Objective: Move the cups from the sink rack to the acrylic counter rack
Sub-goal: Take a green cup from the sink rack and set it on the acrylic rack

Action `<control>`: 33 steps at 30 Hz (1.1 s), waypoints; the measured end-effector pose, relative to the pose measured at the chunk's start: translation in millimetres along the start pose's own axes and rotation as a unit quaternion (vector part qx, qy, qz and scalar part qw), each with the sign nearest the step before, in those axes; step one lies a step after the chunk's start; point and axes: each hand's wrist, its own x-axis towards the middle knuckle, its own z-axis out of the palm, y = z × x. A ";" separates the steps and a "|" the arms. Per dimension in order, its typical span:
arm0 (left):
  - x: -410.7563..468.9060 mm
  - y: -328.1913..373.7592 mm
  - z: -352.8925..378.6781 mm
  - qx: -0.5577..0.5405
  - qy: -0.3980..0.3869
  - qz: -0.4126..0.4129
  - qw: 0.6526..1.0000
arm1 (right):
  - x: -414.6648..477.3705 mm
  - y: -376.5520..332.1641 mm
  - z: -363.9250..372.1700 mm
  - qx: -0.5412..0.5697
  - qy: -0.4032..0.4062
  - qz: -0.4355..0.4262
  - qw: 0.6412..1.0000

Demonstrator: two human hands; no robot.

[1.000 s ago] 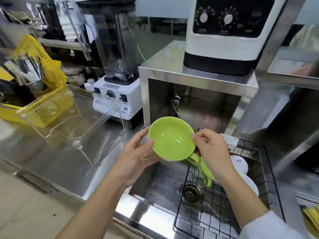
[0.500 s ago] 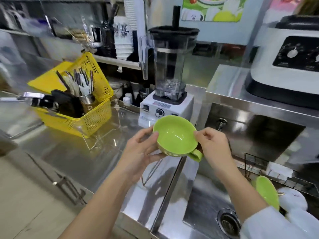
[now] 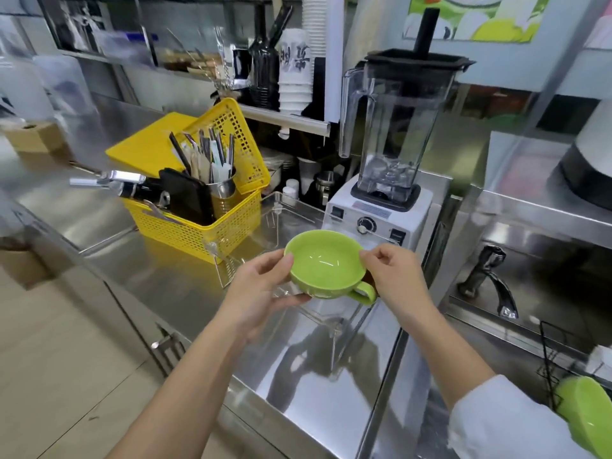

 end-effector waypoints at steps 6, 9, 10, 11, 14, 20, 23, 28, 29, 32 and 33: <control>8.3 1.8 -9.4 0.013 0.015 -0.024 1.000 | 4.4 -2.3 9.6 -0.087 -0.005 -0.005 0.996; 14.3 5.6 -13.5 -0.009 0.016 -0.015 1.000 | 4.7 -5.1 13.4 -0.073 -0.020 -0.005 0.997; 16.0 6.6 -14.3 -0.007 0.017 -0.006 1.000 | 4.1 -5.1 15.4 -0.059 -0.027 0.001 0.998; 18.3 7.2 -15.0 0.002 0.018 0.010 1.000 | 3.8 -5.0 17.2 -0.045 -0.033 0.006 0.998; 24.3 10.6 -15.1 0.081 0.025 0.113 0.990 | 4.4 -7.0 18.6 0.067 -0.054 0.040 0.995; 24.8 14.1 -9.5 0.176 -0.048 0.243 0.953 | 10.0 -19.5 6.7 0.257 -0.124 0.170 0.943; 18.5 7.9 -2.4 0.155 -0.121 0.223 0.955 | 8.8 -18.6 11.3 0.257 -0.085 0.158 0.950; 19.9 1.5 10.8 0.140 -0.042 0.160 0.976 | 4.6 -17.8 16.2 0.260 -0.038 0.105 0.959; 20.4 -1.6 13.3 0.132 -0.057 0.136 0.980 | 5.1 -19.7 15.3 0.225 -0.043 0.062 0.971; 22.5 -14.1 13.1 0.066 -0.109 0.050 0.991 | 9.8 -29.6 8.9 0.069 -0.096 -0.025 0.993; 23.9 -14.8 10.6 0.053 -0.117 0.039 0.991 | 12.1 -31.8 4.8 0.025 -0.121 -0.040 0.991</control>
